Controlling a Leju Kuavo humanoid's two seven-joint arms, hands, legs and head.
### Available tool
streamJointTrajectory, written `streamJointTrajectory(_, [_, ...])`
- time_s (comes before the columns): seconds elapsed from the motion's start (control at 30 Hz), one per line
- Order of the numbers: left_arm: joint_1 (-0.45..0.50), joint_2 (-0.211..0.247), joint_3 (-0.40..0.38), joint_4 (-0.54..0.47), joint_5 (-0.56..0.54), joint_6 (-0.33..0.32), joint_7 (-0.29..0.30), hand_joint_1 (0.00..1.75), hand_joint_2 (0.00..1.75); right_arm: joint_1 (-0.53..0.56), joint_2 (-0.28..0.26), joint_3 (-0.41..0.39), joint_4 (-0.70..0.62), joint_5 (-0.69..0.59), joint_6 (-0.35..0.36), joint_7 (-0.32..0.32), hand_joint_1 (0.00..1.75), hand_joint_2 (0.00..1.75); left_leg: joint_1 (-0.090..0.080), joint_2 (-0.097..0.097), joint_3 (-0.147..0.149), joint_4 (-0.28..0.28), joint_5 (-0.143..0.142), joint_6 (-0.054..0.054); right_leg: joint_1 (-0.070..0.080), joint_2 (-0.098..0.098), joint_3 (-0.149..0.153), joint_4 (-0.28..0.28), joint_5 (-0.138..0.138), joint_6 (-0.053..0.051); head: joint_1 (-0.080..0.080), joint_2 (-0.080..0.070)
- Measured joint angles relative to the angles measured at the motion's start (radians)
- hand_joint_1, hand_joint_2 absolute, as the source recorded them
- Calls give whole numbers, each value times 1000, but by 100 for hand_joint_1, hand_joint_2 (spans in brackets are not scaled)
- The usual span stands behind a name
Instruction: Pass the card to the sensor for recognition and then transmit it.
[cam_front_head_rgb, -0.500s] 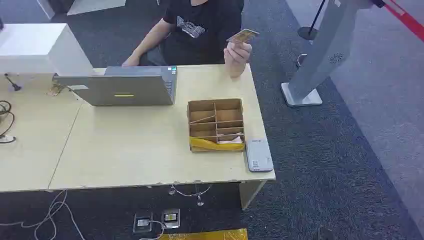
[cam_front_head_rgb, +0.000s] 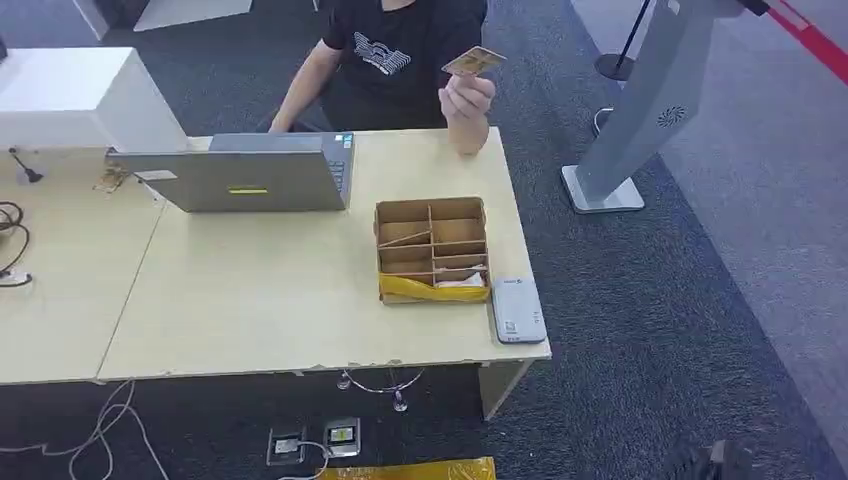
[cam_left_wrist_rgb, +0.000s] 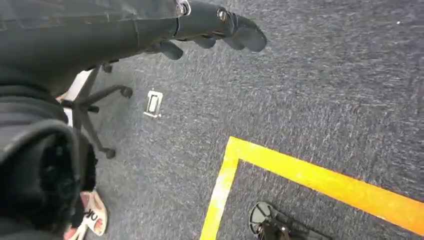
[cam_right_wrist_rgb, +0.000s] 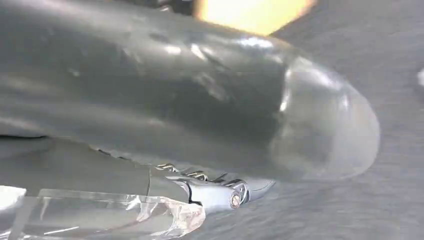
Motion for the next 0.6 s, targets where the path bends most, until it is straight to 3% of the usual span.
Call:
streamJointTrajectory(0.2, [1, 18, 0, 0, -15, -44, -17, 0, 0, 33, -158, -160, -149, -113, 53, 105, 0, 0, 0, -6, -1, 0, 0, 1, 0, -6, 1, -1, 0, 0, 1, 0])
streamJointTrajectory(0.37, [3, 32, -1, -4, -18, -69, -24, 0, 0, 101, -237, -350, -295, -123, 113, 181, 0, 0, 0, -5, -3, 0, 0, 0, 0, -5, 0, 0, 0, 0, 0, 0])
streamJointTrajectory(0.5, [3, 38, -1, -6, -23, -79, -16, 0, 0, 100, -265, -499, -416, -48, 44, 250, 0, 0, 0, -5, -3, 0, 1, 0, 0, -6, 1, 0, 0, 0, 0, 0])
streamJointTrajectory(0.6, [4, 39, -1, -7, -22, -77, -16, 0, 0, 92, -263, -611, -542, 82, -6, 306, 0, 0, 0, -5, -3, 0, 2, 1, 0, -7, 2, 1, 0, 0, -1, 0])
